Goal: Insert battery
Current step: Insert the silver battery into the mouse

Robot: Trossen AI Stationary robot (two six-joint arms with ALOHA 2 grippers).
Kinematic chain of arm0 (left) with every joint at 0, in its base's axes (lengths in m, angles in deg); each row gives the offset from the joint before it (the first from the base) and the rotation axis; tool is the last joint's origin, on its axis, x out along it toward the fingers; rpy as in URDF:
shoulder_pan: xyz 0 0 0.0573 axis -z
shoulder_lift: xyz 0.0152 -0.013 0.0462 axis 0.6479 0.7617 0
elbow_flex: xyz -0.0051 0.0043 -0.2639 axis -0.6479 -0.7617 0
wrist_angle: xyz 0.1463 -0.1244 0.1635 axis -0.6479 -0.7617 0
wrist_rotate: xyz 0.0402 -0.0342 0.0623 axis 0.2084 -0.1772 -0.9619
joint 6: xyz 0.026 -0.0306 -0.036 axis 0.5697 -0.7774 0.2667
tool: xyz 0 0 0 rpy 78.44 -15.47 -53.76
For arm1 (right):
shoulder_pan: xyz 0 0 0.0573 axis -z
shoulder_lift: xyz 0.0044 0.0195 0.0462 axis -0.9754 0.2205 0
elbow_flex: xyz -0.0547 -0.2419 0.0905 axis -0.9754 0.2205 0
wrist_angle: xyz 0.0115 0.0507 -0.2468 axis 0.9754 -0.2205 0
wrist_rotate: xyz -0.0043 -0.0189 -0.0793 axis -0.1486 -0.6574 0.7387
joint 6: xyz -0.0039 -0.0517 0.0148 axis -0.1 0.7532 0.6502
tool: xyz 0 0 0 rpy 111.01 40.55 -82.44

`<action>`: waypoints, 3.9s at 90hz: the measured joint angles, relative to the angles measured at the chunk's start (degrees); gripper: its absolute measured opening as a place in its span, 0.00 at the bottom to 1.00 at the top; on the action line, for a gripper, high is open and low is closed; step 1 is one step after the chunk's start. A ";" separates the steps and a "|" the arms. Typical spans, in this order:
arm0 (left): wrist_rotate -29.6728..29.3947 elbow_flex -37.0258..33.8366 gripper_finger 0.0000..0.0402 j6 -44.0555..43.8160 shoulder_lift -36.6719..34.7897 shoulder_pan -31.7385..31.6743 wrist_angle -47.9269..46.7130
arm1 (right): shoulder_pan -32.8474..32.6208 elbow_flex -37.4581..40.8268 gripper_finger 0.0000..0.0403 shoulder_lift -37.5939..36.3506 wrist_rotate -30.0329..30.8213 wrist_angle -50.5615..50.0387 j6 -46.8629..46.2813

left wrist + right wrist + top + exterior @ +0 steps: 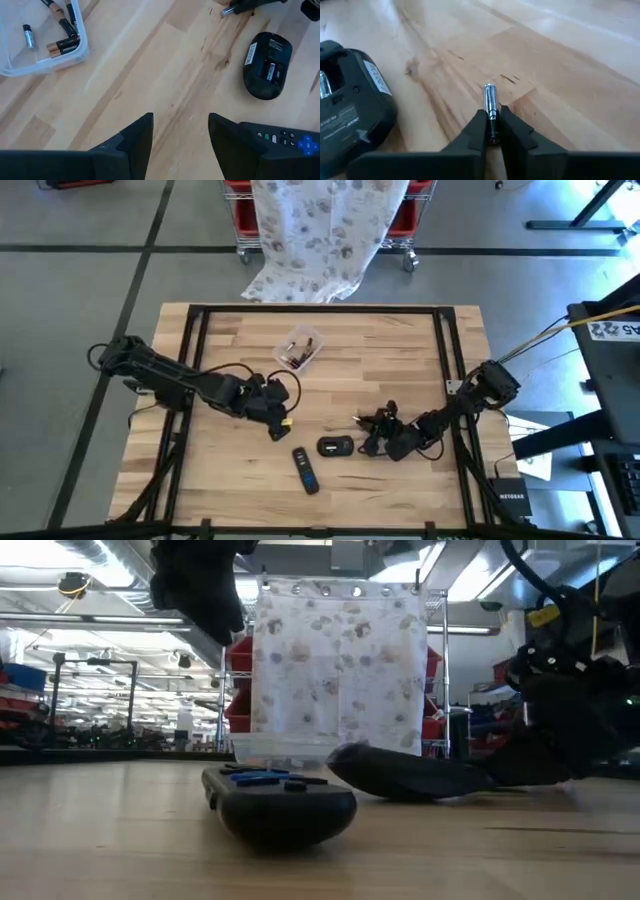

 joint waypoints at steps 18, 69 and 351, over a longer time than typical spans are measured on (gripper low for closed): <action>-0.07 0.00 0.43 0.00 0.00 0.00 -0.01 | 0.52 0.44 0.02 -7.06 -6.07 -3.74 -0.26; -0.93 -0.02 0.43 -0.31 0.00 1.54 1.29 | 7.36 -18.03 0.02 -27.68 -33.27 -34.61 17.87; 9.69 -13.62 0.43 20.81 22.91 -0.47 60.71 | 19.47 -45.48 0.01 -1.95 -51.21 -64.02 16.44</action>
